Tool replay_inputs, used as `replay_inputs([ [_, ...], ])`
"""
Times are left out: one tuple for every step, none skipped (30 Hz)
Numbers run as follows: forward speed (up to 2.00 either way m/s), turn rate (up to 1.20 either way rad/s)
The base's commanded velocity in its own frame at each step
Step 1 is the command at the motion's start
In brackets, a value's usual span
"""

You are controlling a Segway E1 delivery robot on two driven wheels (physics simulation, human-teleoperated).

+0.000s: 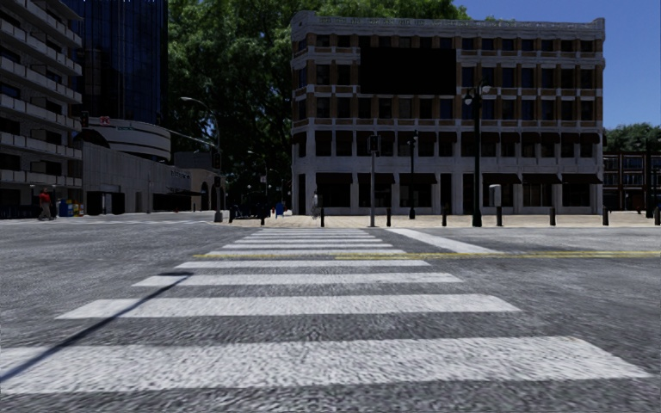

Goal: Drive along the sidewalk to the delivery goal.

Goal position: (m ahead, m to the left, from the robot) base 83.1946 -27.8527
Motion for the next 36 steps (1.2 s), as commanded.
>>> replay_inputs([
  [2.00,0.00],
  [2.00,0.00],
  [2.00,0.00],
  [2.00,0.00],
  [2.00,0.00],
  [2.00,0.00],
  [2.00,0.00],
  [2.00,0.00],
  [2.00,0.00],
  [2.00,0.00],
  [2.00,0.00],
  [2.00,0.00],
  [2.00,0.00],
  [2.00,0.00],
  [2.00,0.00],
  [2.00,0.00],
  [2.00,0.00],
  [2.00,0.00],
  [2.00,0.05],
  [2.00,0.15],
  [2.00,0.15],
  [2.00,0.20],
  [2.00,0.26],
  [2.00,0.30],
  [2.00,0.30],
  [2.00,0.33],
  [2.00,0.33],
  [2.00,0.34],
  [2.00,0.34],
  [2.00,0.34],
  [2.00,0.34],
  [2.00,0.34],
  [2.00,0.34],
  [2.00,0.34],
  [2.00,0.34],
  [2.00,0.34],
])
